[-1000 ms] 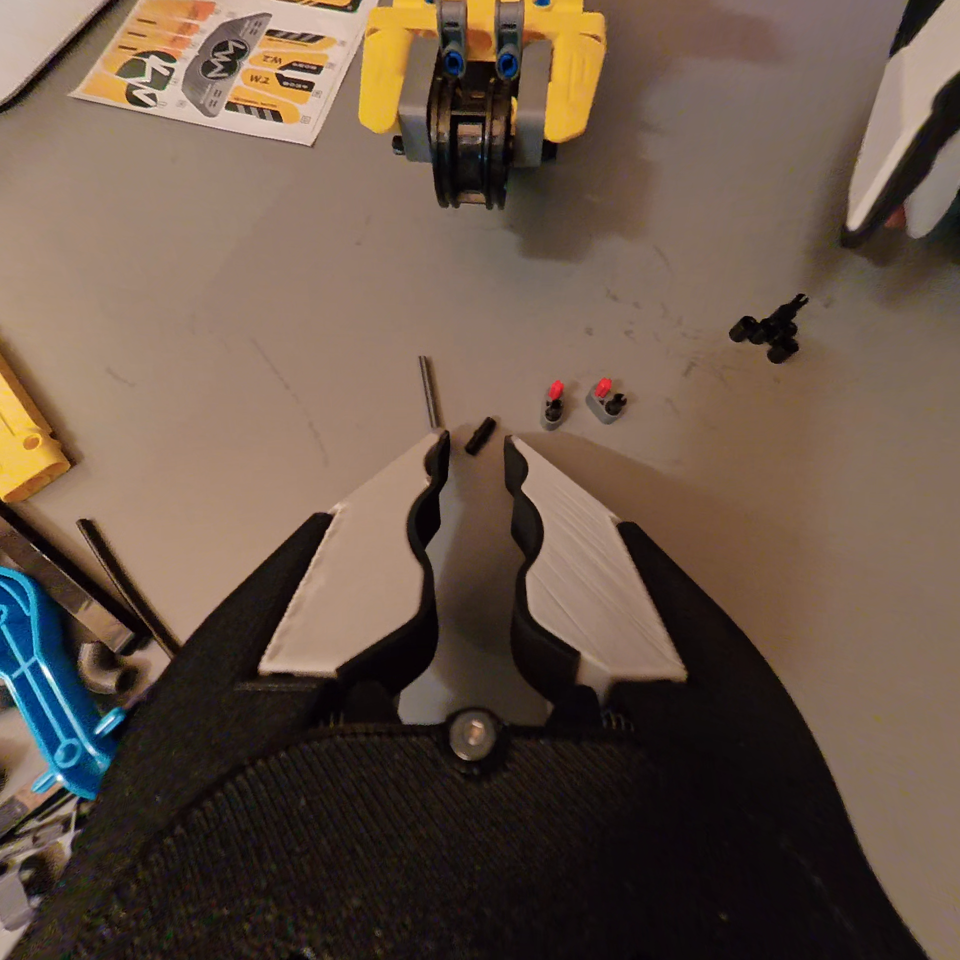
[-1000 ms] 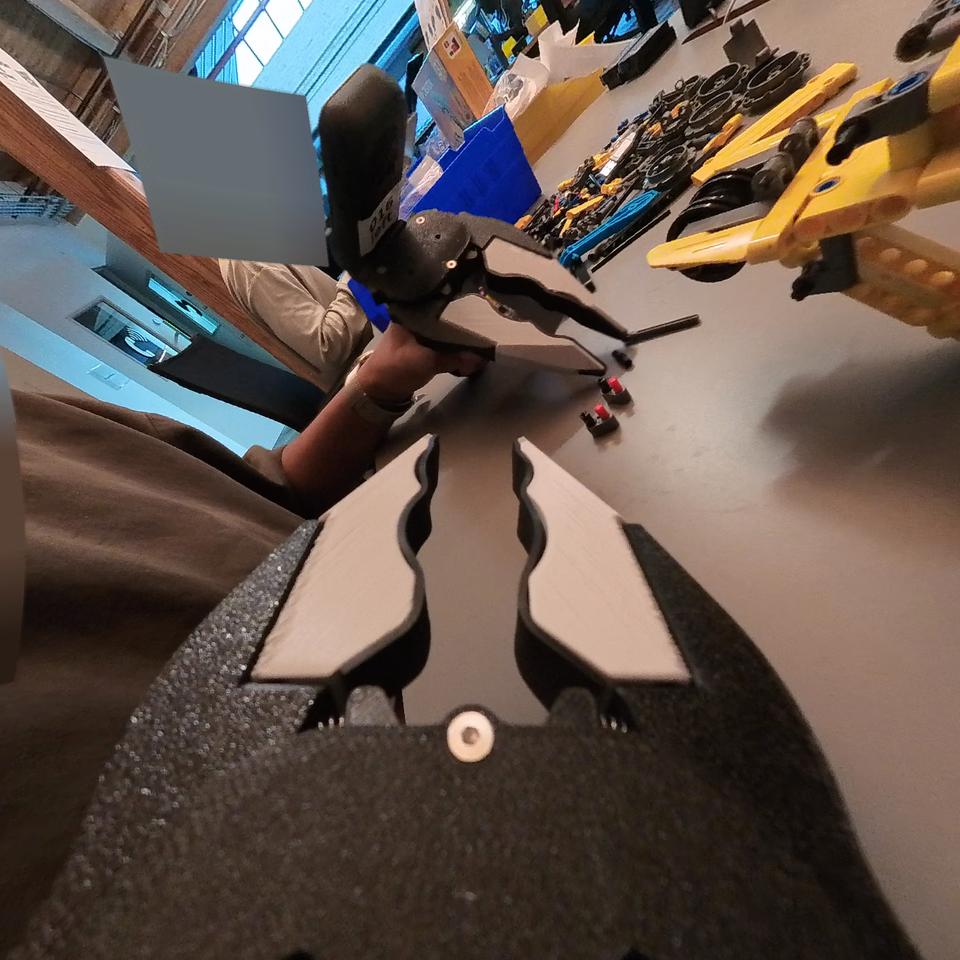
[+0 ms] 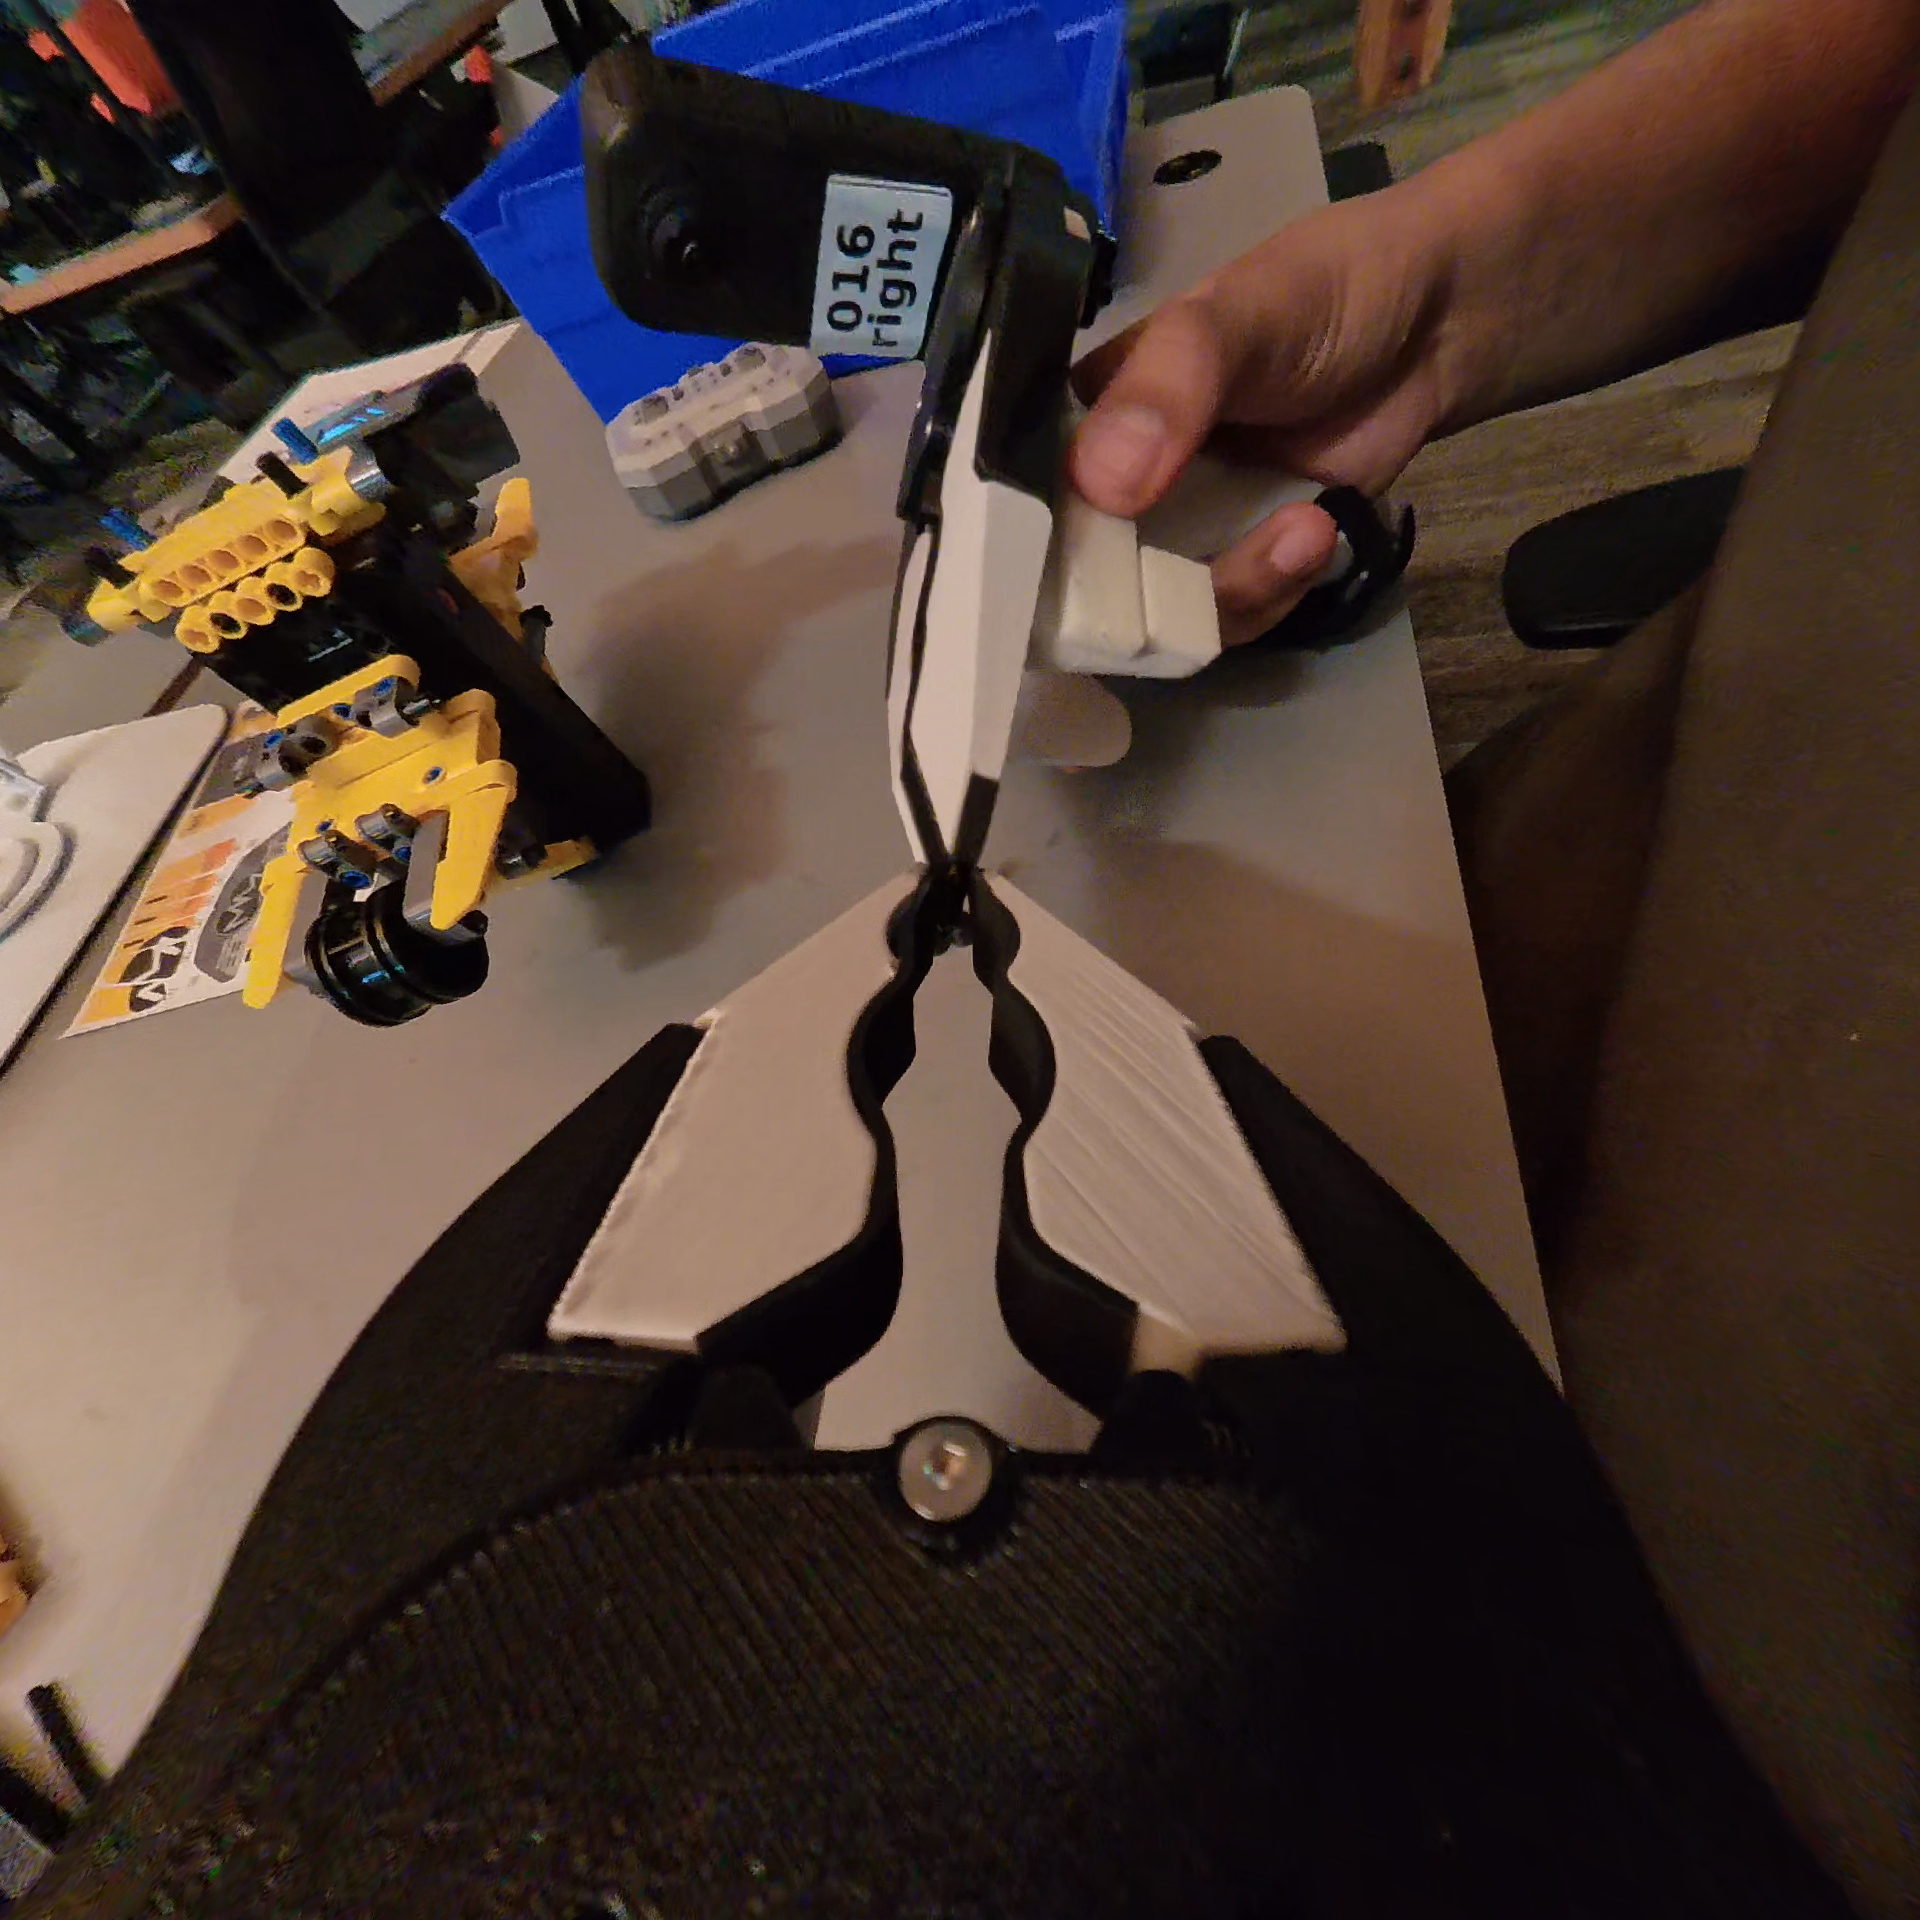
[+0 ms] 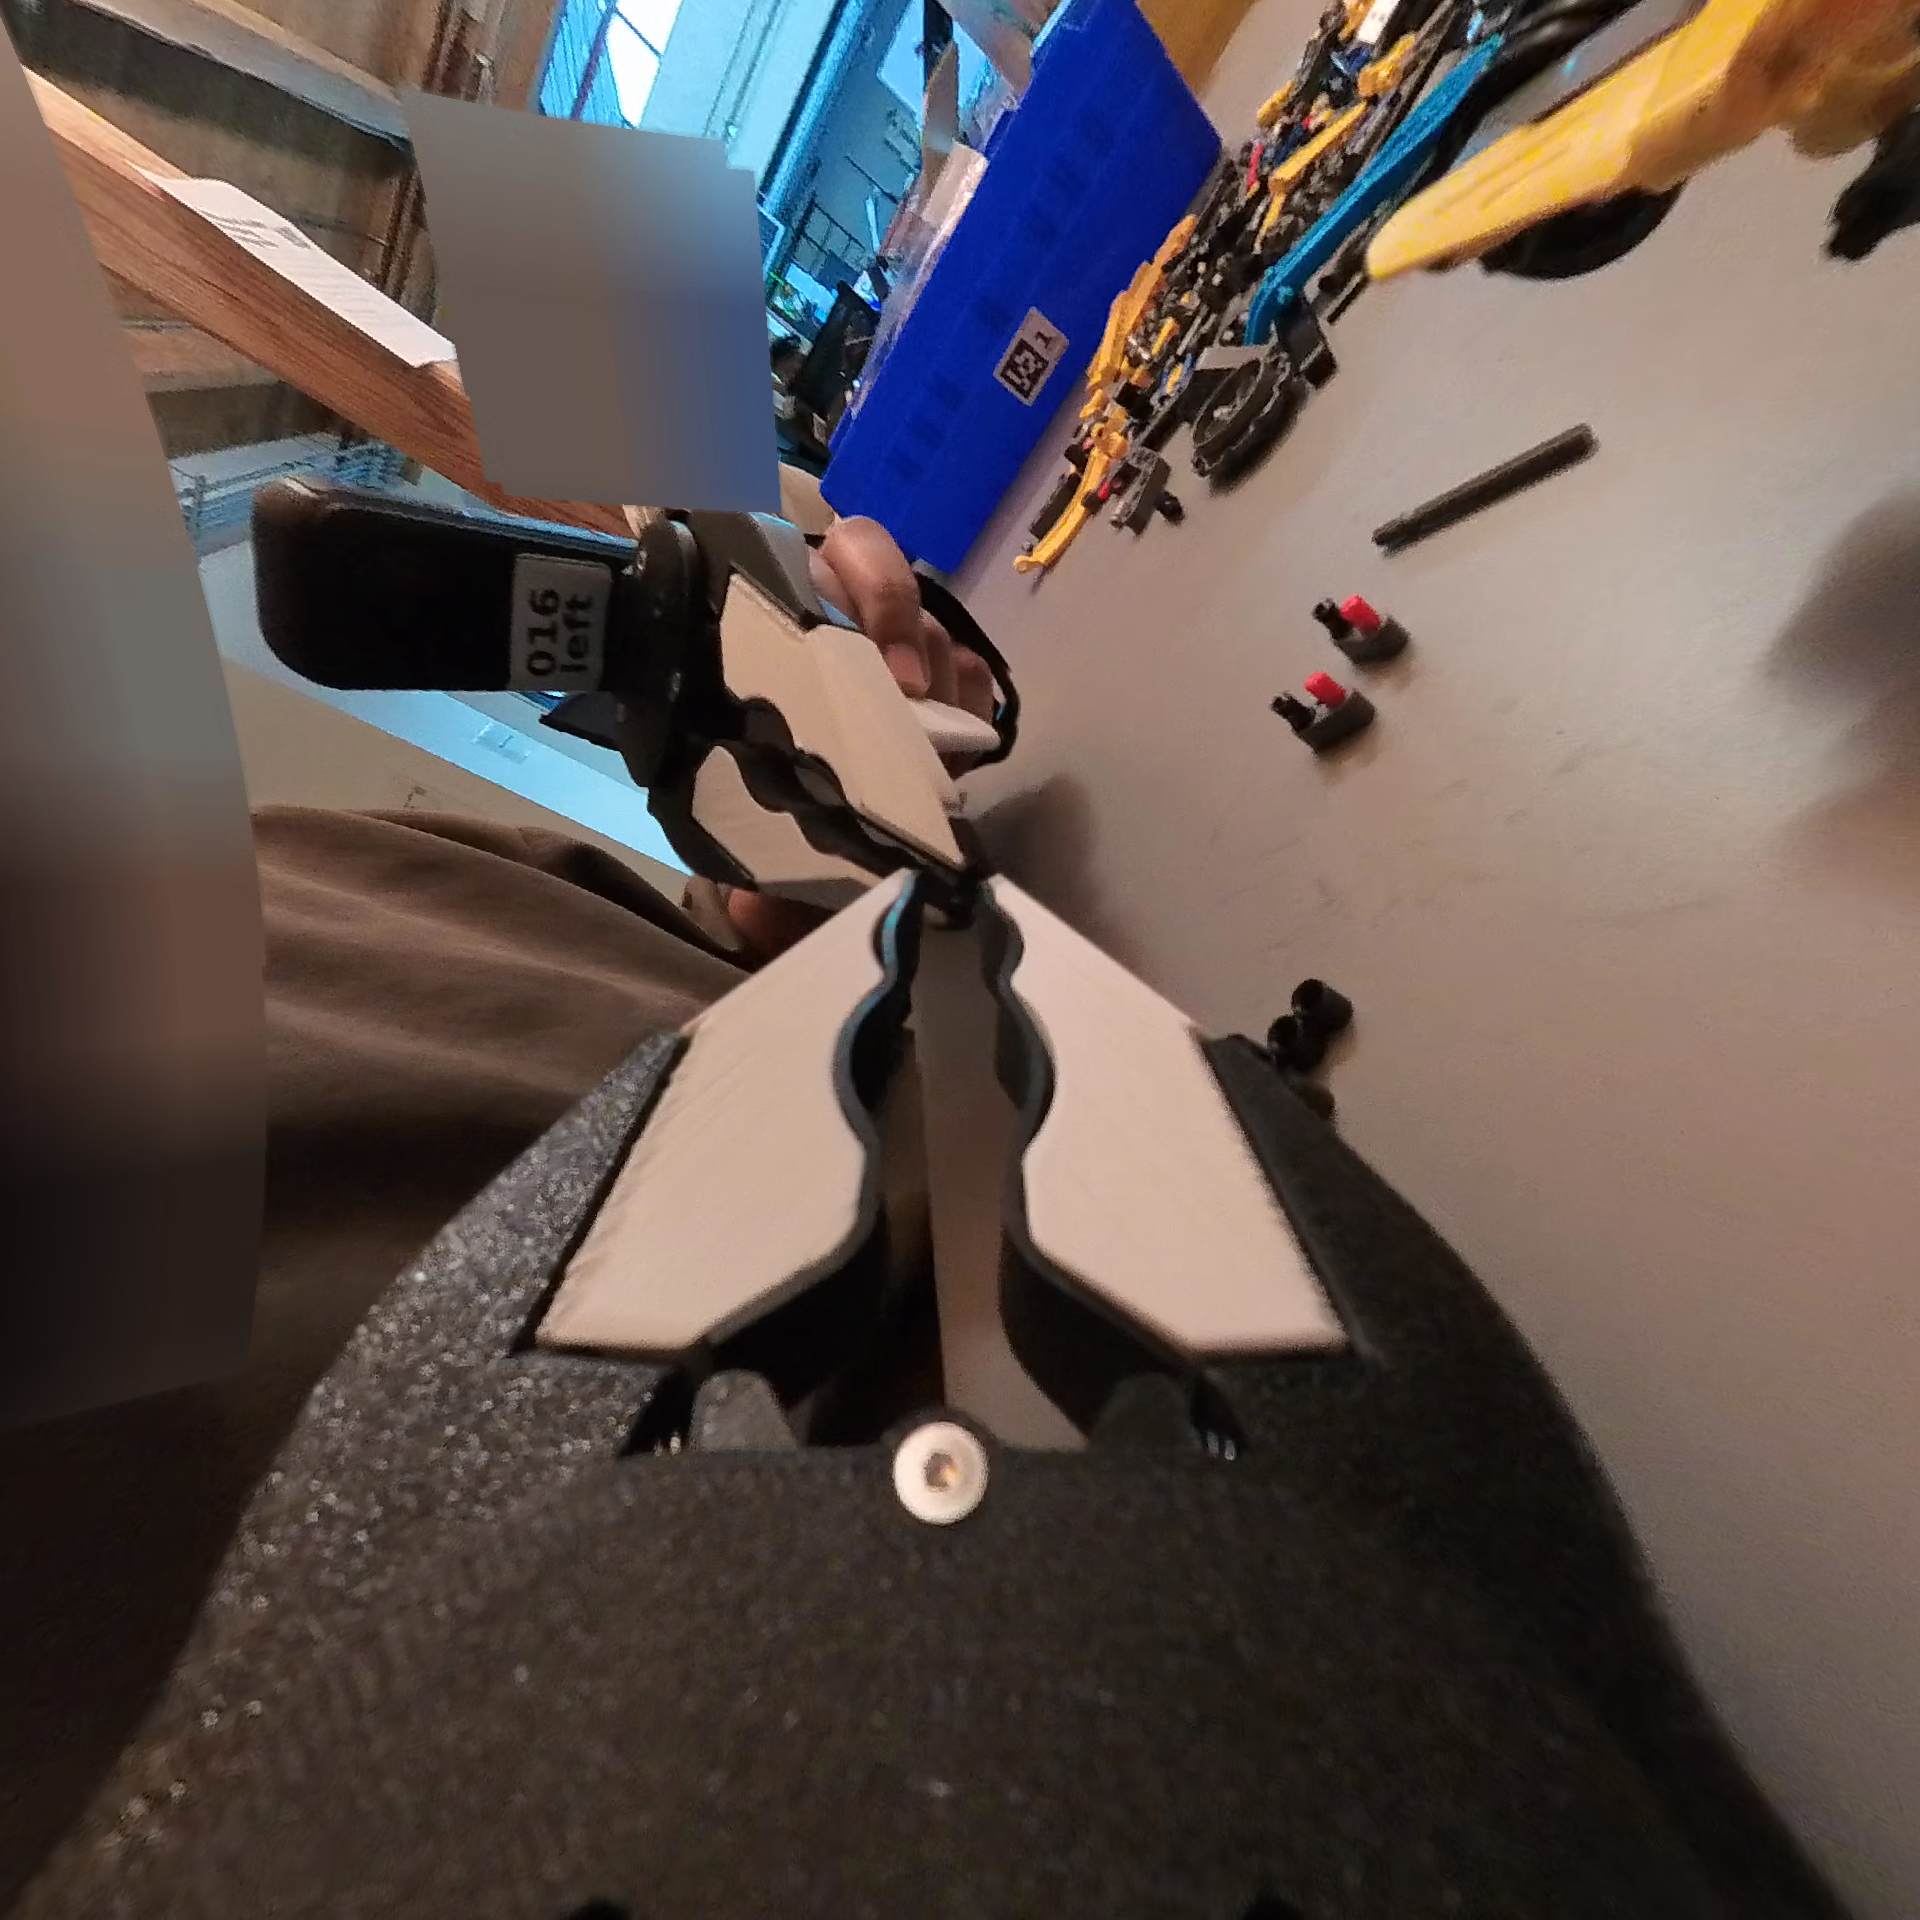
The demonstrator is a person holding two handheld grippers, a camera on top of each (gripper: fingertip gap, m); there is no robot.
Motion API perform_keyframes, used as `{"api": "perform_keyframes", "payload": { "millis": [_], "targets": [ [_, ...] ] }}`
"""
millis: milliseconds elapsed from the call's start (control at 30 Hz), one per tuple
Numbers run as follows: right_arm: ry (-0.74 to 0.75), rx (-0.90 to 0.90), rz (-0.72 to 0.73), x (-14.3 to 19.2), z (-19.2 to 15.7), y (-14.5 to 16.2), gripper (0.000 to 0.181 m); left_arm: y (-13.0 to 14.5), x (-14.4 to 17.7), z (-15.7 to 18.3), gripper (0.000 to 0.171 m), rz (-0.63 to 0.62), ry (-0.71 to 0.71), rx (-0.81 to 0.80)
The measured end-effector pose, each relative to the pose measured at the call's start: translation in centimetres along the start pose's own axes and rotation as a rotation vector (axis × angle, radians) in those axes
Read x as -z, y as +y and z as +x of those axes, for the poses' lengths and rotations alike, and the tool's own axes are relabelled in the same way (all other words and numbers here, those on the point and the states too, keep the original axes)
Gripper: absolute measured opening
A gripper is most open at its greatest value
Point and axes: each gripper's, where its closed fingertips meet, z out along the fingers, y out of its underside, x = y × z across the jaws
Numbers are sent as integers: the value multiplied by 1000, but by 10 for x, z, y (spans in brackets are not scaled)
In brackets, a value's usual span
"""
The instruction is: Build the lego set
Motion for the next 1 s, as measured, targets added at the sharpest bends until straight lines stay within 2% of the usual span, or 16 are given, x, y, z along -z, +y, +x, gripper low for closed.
{"api": "perform_keyframes", "payload": {
  "millis": [200, 367, 533, 700, 767, 833, 1000],
  "targets": [
    [0, -18, 16, 3, 2, 0, 4, -3, -1, 0, 0, 15, -8, -3],
    [30, 16, 21, 5, 2, -2, 3, 2, -5, 1, 15, 1, 15, 34],
    [29, 19, 15, 7, 2, -2, 4, 2, -4, -3, 0, 11, -14, 41],
    [8, 5, 53, 7, 2, -5, 4, 1, -4, -4, 0, 19, -13, 54],
    [22, -1, 94, 11, 5, -11, 14, 0, -3, -5, 0, 28, -10, 67],
    [61, 22, 119, 16, 10, -16, 16, 0, -1, -6, 0, 33, -16, 76],
    [110, 113, 70, 15, 6, -11, 16, 2, -2, -7, 0, 29, -17, 84]
  ]
}}
